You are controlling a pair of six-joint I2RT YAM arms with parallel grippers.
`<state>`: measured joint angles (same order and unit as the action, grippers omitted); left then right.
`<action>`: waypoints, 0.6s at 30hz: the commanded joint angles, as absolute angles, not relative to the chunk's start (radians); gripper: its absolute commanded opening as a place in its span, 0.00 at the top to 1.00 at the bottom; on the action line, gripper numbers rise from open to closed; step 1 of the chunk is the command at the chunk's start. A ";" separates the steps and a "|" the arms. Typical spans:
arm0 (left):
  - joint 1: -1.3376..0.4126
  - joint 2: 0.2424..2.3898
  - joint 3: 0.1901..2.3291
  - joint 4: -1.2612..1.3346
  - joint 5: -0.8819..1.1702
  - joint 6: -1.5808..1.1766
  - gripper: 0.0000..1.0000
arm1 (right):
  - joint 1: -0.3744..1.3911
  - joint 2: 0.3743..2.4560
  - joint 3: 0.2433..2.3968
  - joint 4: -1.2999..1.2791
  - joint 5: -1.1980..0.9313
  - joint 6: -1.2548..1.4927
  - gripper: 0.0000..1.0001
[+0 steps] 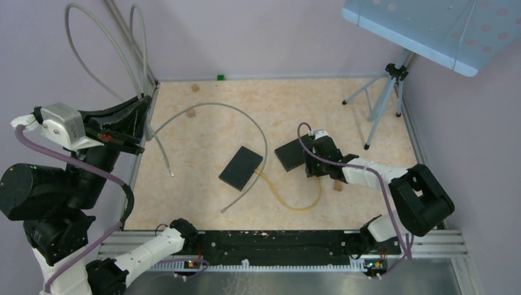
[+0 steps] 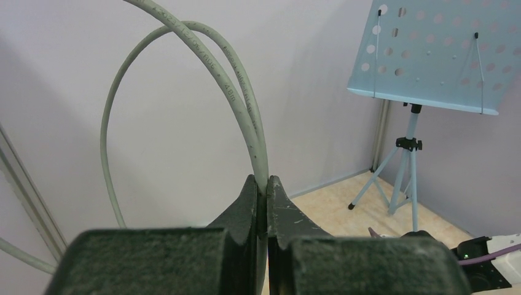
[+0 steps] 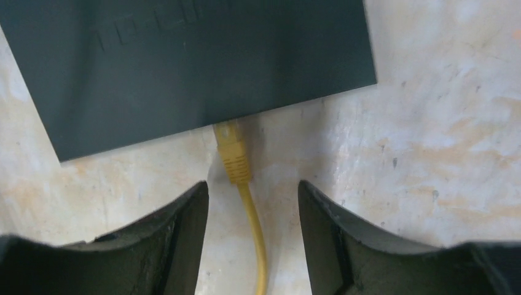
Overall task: Insert the plug into the switch port
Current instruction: Adjust the switch port at the center of the board.
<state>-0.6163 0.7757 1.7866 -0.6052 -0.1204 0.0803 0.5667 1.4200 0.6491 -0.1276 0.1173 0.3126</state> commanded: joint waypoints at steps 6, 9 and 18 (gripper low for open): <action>-0.619 0.773 1.802 -0.590 -0.051 0.051 1.00 | 0.563 1.513 0.681 0.056 0.129 0.424 0.54; -0.619 0.767 1.792 -0.592 -0.040 0.035 1.00 | 0.564 1.556 0.726 0.090 0.120 0.476 0.59; -0.619 0.748 1.712 -0.567 -0.005 -0.040 1.00 | 0.607 1.740 0.927 0.126 0.144 0.577 0.61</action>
<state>-0.6163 0.7509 1.7279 -0.6369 -0.0391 -0.0006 0.5804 1.6894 0.8345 0.0731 0.1310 0.5114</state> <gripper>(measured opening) 0.028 0.361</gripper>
